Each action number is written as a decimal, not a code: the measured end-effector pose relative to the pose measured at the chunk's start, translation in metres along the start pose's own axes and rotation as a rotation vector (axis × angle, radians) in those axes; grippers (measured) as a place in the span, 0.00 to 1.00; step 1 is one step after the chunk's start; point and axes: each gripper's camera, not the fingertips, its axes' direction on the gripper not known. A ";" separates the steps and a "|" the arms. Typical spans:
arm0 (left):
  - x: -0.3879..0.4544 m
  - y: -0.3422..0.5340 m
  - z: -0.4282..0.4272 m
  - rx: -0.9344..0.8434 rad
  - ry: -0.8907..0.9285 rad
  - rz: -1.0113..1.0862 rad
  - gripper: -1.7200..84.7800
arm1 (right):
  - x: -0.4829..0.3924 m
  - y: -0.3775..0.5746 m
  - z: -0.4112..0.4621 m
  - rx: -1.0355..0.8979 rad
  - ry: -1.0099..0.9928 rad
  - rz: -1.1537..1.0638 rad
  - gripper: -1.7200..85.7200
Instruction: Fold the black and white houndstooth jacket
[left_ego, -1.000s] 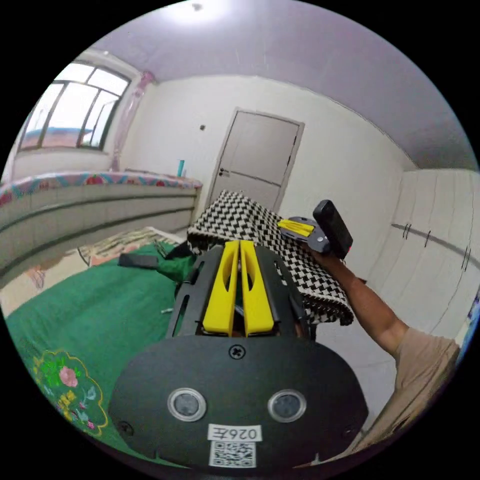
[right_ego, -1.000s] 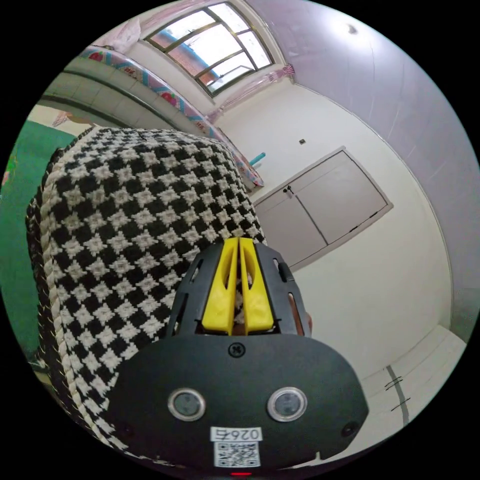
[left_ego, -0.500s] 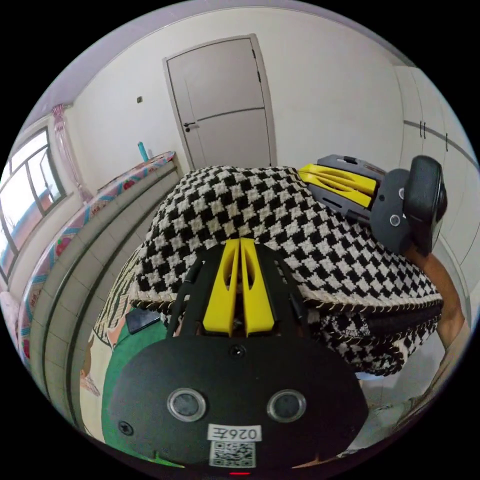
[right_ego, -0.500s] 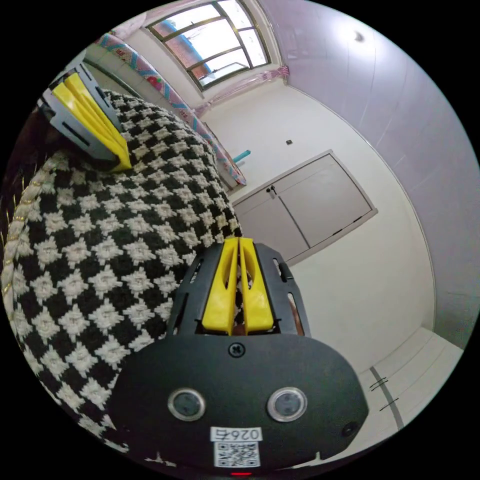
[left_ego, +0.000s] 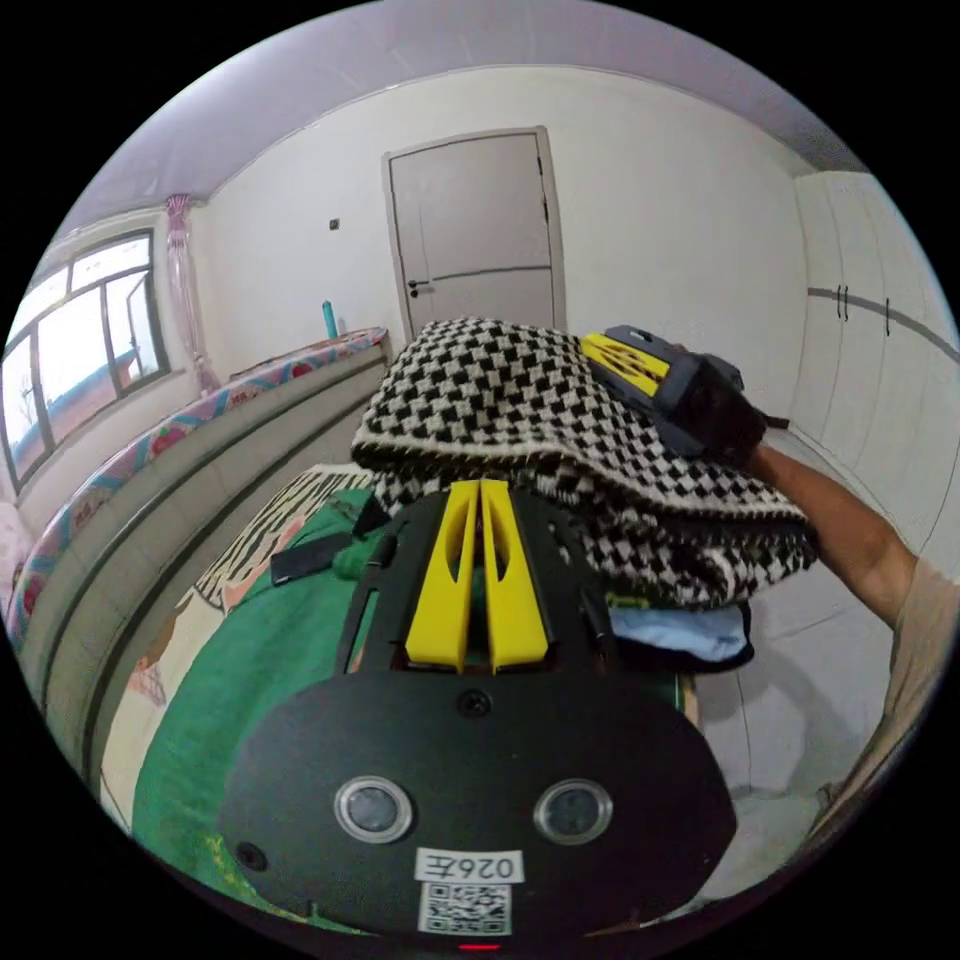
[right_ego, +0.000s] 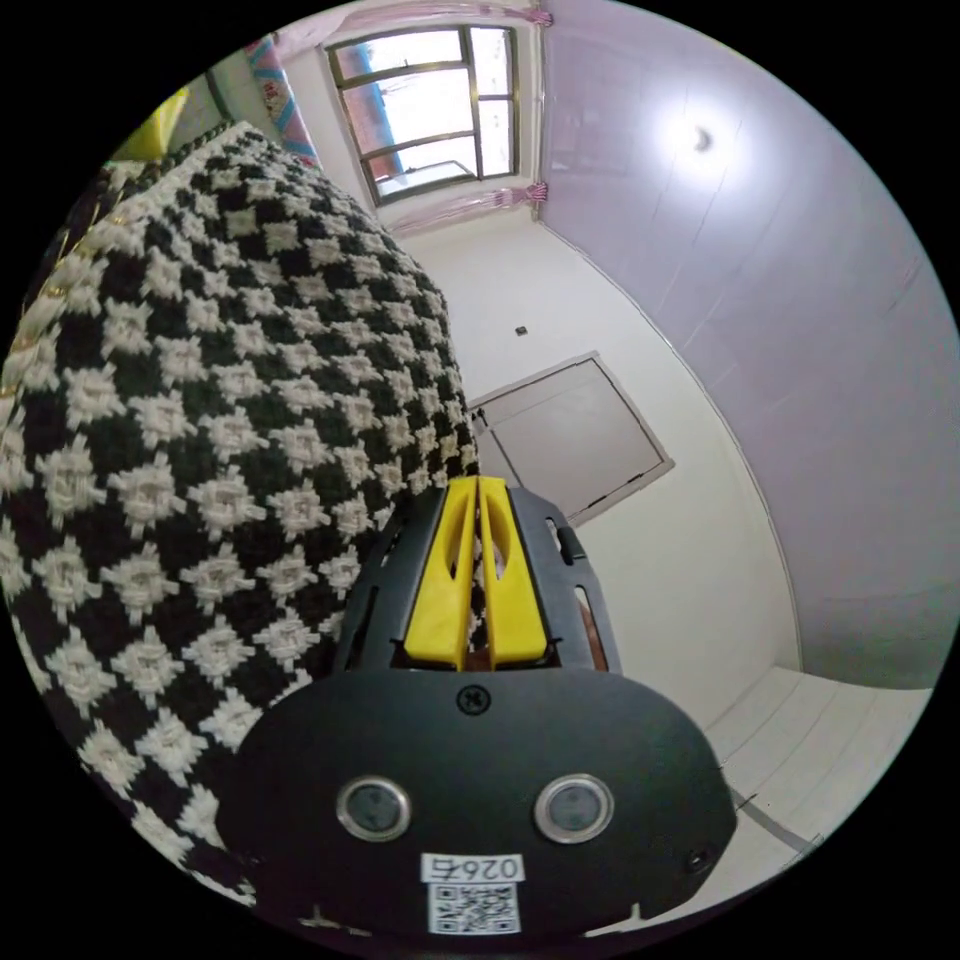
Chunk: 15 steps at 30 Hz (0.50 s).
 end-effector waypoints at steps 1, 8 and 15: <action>-0.003 0.010 -0.022 -0.049 -0.022 0.007 0.01 | -0.004 -0.001 -0.004 0.000 0.008 -0.008 0.01; -0.043 0.090 -0.162 -0.258 -0.163 -0.057 0.01 | -0.022 -0.015 -0.045 -0.010 -0.081 -0.034 0.01; -0.088 0.146 -0.290 -0.374 -0.177 -0.219 0.01 | -0.055 -0.016 -0.123 0.056 -0.006 -0.143 0.01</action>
